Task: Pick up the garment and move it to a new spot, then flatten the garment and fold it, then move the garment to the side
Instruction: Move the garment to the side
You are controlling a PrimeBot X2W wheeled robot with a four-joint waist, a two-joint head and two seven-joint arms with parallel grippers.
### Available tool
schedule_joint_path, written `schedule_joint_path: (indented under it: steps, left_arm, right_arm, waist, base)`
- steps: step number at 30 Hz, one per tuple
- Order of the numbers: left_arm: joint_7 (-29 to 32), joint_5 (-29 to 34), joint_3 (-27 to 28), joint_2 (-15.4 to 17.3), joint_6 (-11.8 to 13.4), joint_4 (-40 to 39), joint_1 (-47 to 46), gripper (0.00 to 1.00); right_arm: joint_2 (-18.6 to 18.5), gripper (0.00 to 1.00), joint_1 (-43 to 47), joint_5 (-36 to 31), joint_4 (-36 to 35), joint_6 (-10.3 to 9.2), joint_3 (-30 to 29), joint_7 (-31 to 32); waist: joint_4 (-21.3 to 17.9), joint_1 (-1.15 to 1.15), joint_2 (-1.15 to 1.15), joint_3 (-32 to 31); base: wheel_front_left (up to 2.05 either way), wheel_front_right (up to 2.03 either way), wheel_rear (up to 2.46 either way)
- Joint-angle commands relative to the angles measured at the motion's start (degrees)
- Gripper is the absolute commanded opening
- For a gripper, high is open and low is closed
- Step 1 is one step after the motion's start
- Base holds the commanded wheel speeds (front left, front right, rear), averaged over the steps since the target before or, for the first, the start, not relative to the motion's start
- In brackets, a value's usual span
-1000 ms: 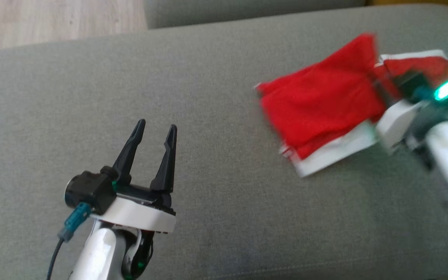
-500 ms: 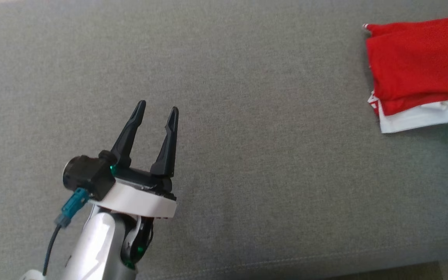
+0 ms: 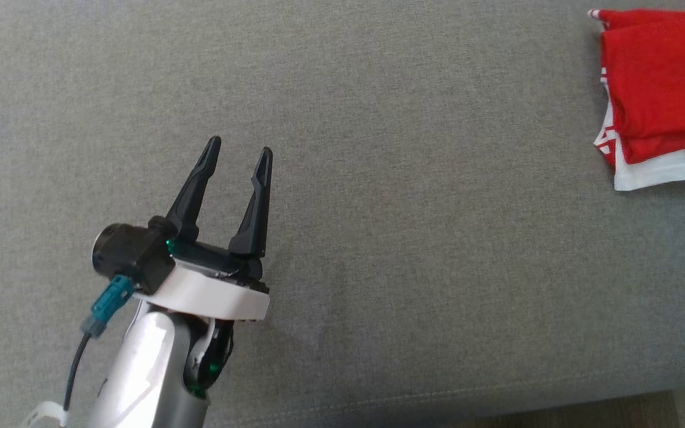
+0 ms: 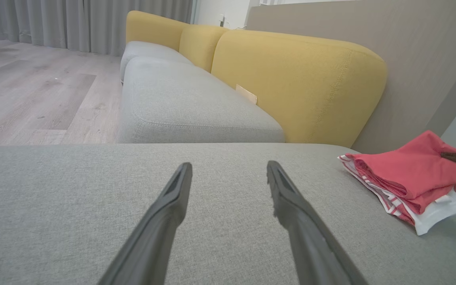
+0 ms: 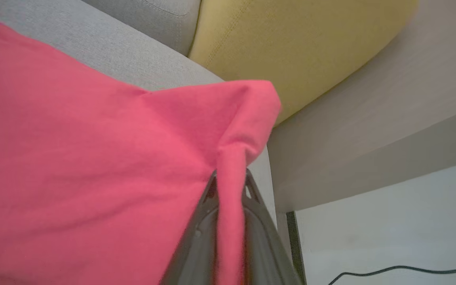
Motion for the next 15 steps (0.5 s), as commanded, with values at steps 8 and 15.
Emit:
schedule_joint_path:
  steps: [8, 15]
  left_arm:
    - [-0.7, 0.2, 2.0, 0.2, -0.4, -0.9, -1.4, 1.0]
    - [-0.7, -1.0, 2.8, 0.2, -0.1, -0.7, -0.5, 1.0]
  right_arm:
    - [1.0, 1.0, 0.4, -1.6, -2.1, -0.05, -4.0, 0.3]
    - [7.0, 1.0, 1.2, -2.4, -8.3, -0.05, -6.6, 0.1]
  waist:
    - [0.0, -0.01, 0.0, -1.4]
    - [0.2, -0.01, 0.0, -5.8]
  base:
    - [0.0, 0.0, 0.0]
    - [0.0, 0.0, 0.0]
